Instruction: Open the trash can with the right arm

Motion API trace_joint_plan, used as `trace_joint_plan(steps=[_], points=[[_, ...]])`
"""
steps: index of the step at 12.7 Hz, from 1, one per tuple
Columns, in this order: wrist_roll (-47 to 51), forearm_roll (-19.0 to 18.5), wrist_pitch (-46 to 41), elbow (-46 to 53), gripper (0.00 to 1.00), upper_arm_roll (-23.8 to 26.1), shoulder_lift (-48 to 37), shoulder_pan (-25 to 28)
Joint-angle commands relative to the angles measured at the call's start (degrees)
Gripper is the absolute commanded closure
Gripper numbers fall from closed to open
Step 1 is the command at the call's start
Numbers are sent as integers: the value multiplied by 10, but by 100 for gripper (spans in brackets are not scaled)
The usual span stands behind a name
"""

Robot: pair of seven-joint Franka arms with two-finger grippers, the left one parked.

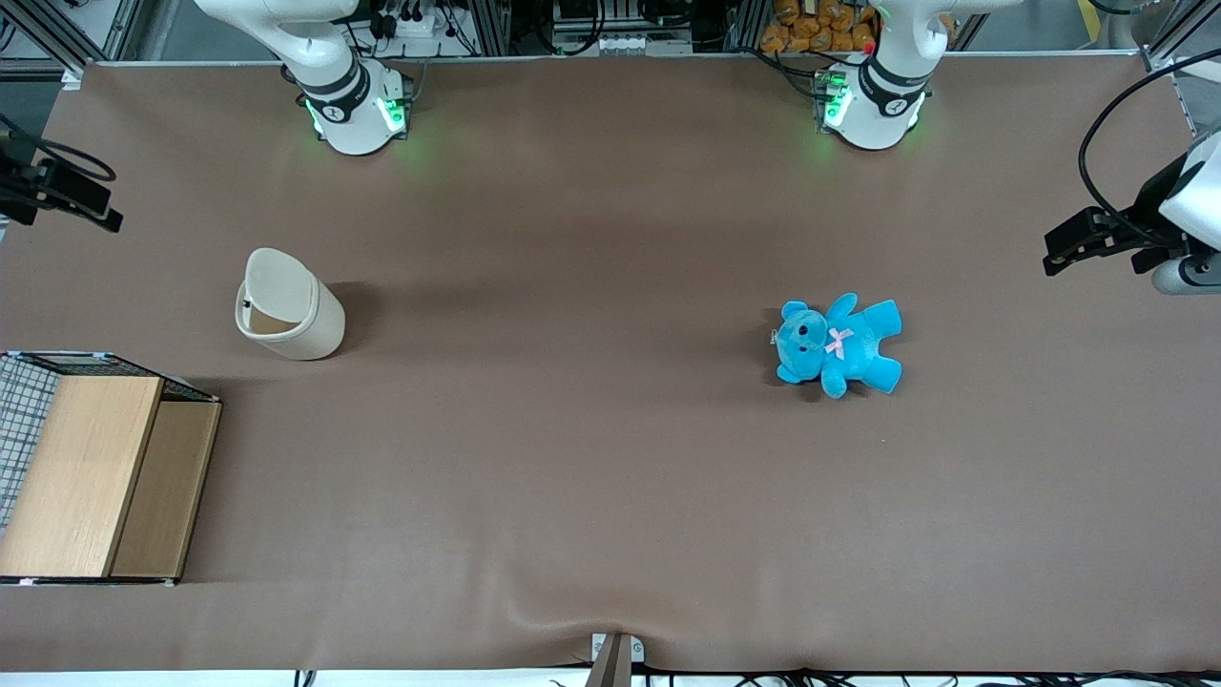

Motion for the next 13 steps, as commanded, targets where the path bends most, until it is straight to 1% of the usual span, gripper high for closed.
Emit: trace_joint_plan(steps=[1, 13], points=[[12, 3, -13, 23, 0, -3, 2, 6], [13, -1, -7, 23, 0, -5, 1, 8]])
